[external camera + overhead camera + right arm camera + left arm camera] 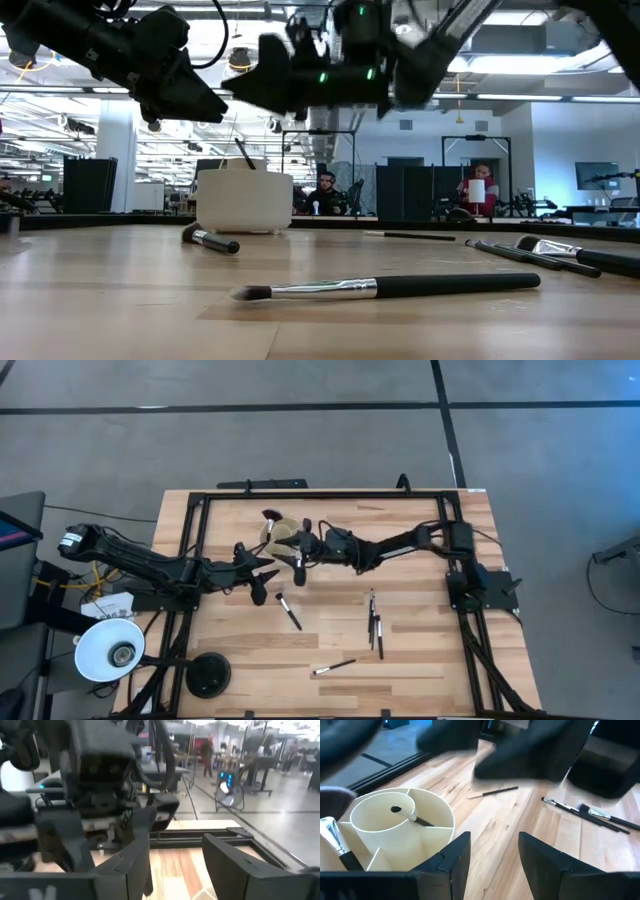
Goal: Sort items
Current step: Put the black eyeshadow brush in the white organizer
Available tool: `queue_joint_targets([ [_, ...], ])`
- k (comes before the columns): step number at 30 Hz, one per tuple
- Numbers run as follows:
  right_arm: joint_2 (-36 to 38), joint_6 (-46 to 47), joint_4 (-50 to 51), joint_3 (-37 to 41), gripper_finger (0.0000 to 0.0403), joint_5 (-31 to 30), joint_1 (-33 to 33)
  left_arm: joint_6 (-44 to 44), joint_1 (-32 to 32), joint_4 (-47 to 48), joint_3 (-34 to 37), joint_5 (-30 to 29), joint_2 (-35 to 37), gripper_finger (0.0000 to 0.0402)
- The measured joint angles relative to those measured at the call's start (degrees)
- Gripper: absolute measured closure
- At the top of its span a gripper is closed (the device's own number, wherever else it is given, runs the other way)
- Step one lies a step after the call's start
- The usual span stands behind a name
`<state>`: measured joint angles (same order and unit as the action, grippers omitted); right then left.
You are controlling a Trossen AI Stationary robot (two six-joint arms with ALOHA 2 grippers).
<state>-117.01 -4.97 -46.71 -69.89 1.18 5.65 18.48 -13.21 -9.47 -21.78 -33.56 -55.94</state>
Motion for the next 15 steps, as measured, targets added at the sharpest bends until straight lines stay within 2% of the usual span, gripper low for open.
queue_joint_targets([
  [3,5.86,-1.86,8.96,0.00,0.0229,-3.57,-0.41,0.00,0.00,-0.01,0.00,0.00,0.00,0.0239],
  [8,15.43,-9.42,25.20,0.00,0.0243,-14.54,-2.46,0.00,0.00,0.01,0.00,0.00,0.00,0.0239],
  [15,24.54,-11.58,45.80,0.00,0.0262,-24.77,-6.20,0.00,0.00,0.01,0.00,0.00,0.00,0.0239],
])
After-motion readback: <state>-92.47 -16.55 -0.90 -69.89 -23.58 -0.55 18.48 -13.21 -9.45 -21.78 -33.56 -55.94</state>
